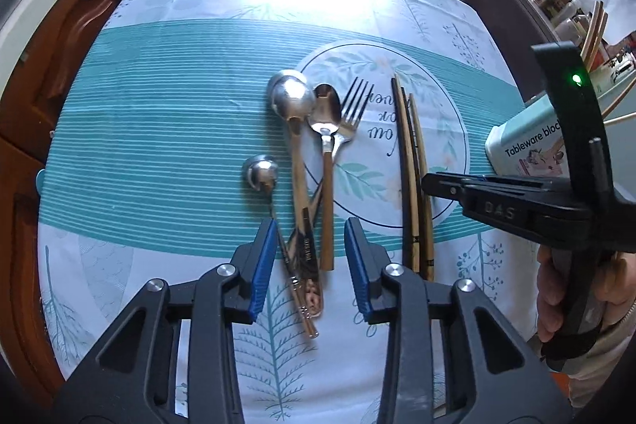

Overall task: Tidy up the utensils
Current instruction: 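Grasp a light chopstick with the right gripper while the left gripper closes on a chopstick pair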

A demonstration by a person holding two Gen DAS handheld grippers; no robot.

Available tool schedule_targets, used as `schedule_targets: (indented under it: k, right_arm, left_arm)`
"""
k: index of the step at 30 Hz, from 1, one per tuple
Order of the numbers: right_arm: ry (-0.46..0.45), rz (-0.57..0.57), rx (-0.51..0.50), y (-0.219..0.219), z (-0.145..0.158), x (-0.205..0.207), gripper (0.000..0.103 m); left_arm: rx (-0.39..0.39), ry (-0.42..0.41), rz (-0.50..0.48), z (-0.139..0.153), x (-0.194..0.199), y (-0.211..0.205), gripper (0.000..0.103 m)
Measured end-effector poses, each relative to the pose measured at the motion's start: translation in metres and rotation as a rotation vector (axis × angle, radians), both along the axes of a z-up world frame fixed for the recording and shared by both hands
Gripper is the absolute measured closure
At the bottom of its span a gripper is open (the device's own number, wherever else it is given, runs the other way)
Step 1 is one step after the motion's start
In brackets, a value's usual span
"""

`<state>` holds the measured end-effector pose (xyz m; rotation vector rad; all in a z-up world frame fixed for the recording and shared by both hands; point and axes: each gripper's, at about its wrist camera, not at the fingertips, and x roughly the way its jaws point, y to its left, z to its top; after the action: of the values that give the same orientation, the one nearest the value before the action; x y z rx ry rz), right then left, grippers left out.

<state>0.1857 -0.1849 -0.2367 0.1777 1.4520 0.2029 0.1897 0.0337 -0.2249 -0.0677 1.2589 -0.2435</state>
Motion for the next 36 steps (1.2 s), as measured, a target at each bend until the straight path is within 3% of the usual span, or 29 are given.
schedule_targets:
  k: [8,11,15,18,24,36]
  right_arm:
    - [0.024,0.041,-0.072,0.01,-0.004,0.001,0.096]
    - [0.02,0.04,-0.098,0.009,-0.003,0.0,0.097]
    - [0.026,-0.004,-0.074,-0.016,-0.005,-0.019,0.097]
    - [0.032,-0.043,-0.042,-0.035,-0.006,-0.036,0.097]
    - [0.027,-0.102,0.024,-0.059,-0.005,-0.058,0.097]
    - [0.005,-0.107,0.049,-0.063,-0.005,-0.062,0.097]
  left_arm:
    - [-0.001,0.003,-0.038,0.002,0.003,-0.015,0.072]
    - [0.001,0.015,-0.078,0.003,0.007,-0.027,0.088]
    - [-0.031,0.079,-0.128,-0.004,0.017,-0.048,0.097]
    - [-0.059,0.141,-0.161,-0.013,0.026,-0.066,0.098]
    - [-0.038,0.233,-0.17,-0.035,0.043,-0.092,0.103]
    - [0.038,0.259,-0.162,-0.049,0.051,-0.115,0.103]
